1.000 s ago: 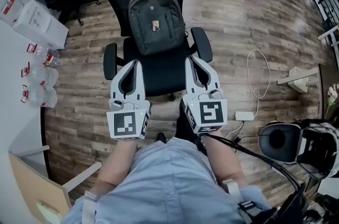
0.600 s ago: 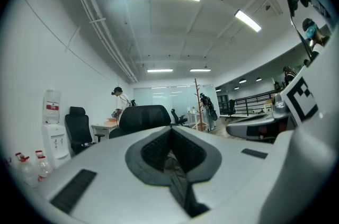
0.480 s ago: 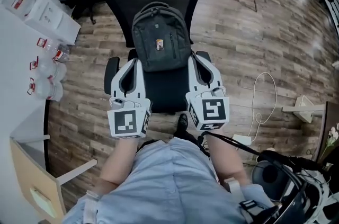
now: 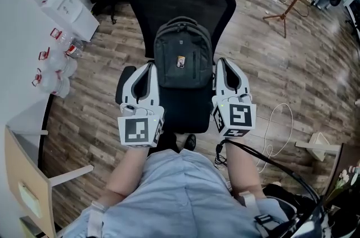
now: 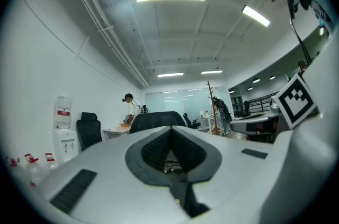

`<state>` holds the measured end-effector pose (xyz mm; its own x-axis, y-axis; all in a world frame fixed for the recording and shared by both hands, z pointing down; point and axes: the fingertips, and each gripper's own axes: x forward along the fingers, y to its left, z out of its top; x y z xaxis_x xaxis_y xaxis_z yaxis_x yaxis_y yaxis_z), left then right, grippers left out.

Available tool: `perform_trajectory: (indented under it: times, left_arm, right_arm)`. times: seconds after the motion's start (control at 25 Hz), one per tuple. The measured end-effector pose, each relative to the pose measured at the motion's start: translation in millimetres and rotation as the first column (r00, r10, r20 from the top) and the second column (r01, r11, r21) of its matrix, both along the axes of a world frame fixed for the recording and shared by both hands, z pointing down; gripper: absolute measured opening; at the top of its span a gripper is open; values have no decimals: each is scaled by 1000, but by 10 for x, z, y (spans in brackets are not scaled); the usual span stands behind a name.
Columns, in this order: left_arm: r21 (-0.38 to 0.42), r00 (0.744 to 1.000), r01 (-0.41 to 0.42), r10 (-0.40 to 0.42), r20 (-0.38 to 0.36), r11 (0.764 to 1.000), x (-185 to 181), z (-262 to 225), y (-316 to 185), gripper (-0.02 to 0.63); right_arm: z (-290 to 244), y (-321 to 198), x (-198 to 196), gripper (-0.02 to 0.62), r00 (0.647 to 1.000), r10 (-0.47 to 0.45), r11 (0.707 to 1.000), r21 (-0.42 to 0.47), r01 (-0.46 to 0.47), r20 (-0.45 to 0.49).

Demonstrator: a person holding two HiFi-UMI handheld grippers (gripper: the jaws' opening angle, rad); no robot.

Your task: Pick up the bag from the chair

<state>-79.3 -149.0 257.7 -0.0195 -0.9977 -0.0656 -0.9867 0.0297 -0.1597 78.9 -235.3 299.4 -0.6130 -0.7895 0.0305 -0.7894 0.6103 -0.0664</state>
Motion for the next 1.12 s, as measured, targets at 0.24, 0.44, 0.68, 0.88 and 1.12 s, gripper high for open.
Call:
perform_trajectory:
  times: [0.24, 0.44, 0.68, 0.88, 1.12]
  left_arm:
    - [-44, 999, 4, -6, -40, 999, -300, 250, -170, 2]
    - [-85, 998, -30, 25, -56, 996, -514, 518, -418, 2]
    - [-189, 995, -48, 30, -93, 981, -886, 1036, -743, 2]
    - [-237, 993, -93, 72, -96, 967, -1015, 1455, -963, 2]
    - [-294, 988, -129, 98, -118, 947, -1110, 2015, -1163, 2]
  right_arm:
    - [231, -189, -228, 2, 1000, 0, 999, -47, -2, -31]
    - [502, -371, -419, 3, 998, 10, 995, -96, -16, -60]
    - [1013, -618, -627, 3, 992, 31, 983, -177, -53, -125]
    - [1394, -759, -715, 3, 988, 53, 972, -221, -85, -146]
    - [1999, -843, -737, 5, 980, 69, 954, -274, -119, -185]
